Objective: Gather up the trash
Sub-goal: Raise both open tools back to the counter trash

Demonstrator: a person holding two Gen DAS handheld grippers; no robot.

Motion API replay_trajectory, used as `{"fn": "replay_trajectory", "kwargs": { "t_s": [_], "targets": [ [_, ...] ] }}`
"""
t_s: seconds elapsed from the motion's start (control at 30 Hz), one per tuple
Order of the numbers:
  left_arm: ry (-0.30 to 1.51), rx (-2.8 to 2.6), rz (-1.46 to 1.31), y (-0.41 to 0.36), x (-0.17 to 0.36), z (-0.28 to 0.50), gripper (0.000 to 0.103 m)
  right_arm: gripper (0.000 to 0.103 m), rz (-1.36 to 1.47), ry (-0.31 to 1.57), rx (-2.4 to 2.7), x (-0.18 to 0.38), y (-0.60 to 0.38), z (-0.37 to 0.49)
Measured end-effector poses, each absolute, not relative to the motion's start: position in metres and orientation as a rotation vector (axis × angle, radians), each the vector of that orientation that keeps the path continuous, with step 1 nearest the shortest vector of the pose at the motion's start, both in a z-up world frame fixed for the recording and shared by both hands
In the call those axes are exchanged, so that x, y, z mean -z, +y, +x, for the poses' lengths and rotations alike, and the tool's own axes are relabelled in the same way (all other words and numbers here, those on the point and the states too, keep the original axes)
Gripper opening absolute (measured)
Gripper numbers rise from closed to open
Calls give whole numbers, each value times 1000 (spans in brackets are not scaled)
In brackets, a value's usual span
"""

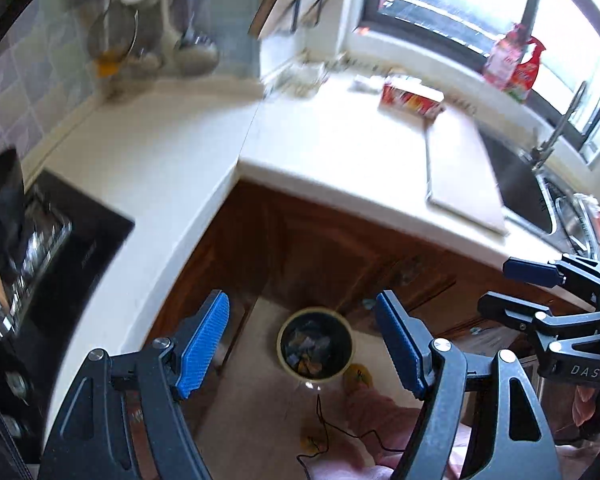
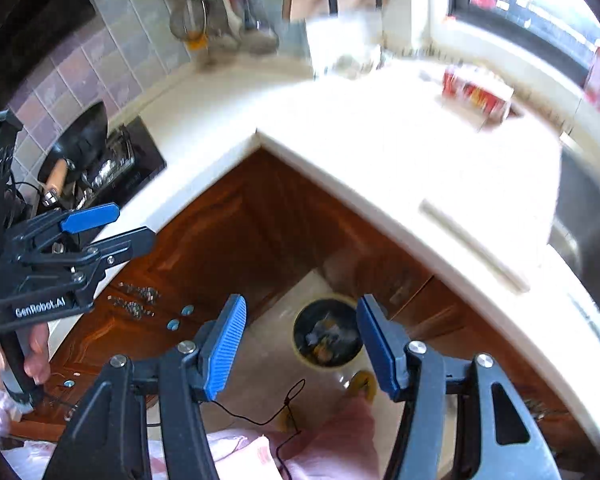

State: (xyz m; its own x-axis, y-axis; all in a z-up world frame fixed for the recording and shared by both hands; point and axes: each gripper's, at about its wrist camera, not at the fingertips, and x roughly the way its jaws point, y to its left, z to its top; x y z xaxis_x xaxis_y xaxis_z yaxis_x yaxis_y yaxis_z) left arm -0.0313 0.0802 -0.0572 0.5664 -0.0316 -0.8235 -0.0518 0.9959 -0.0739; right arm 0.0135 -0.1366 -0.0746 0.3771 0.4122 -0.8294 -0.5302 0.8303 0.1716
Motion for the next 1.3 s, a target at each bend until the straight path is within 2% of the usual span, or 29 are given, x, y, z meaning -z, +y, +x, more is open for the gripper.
{"fn": "replay_trajectory", "kwargs": {
  "t_s": [0.13,0.23,0.4,0.67,0.97,1.3],
  "targets": [
    [916,29,-34,68,19,-23,74,58,-115,931,-576,37,-154,14],
    [883,38,36,56,-7,-16,81,58,-119,873,-543,10,-168,16],
    [827,37,150,41,-44,9,83,58,-176,783,-487,-27,-191,32],
    [771,0,182,20,-68,88,88,59,-281,706,-460,-52,-214,109],
    [882,-32,116,3,-19,242,89,65,-246,771,-479,-36,-243,253],
    [957,-184,79,15,57,373,89,65,-208,908,-495,36,-249,400]
  ]
}}
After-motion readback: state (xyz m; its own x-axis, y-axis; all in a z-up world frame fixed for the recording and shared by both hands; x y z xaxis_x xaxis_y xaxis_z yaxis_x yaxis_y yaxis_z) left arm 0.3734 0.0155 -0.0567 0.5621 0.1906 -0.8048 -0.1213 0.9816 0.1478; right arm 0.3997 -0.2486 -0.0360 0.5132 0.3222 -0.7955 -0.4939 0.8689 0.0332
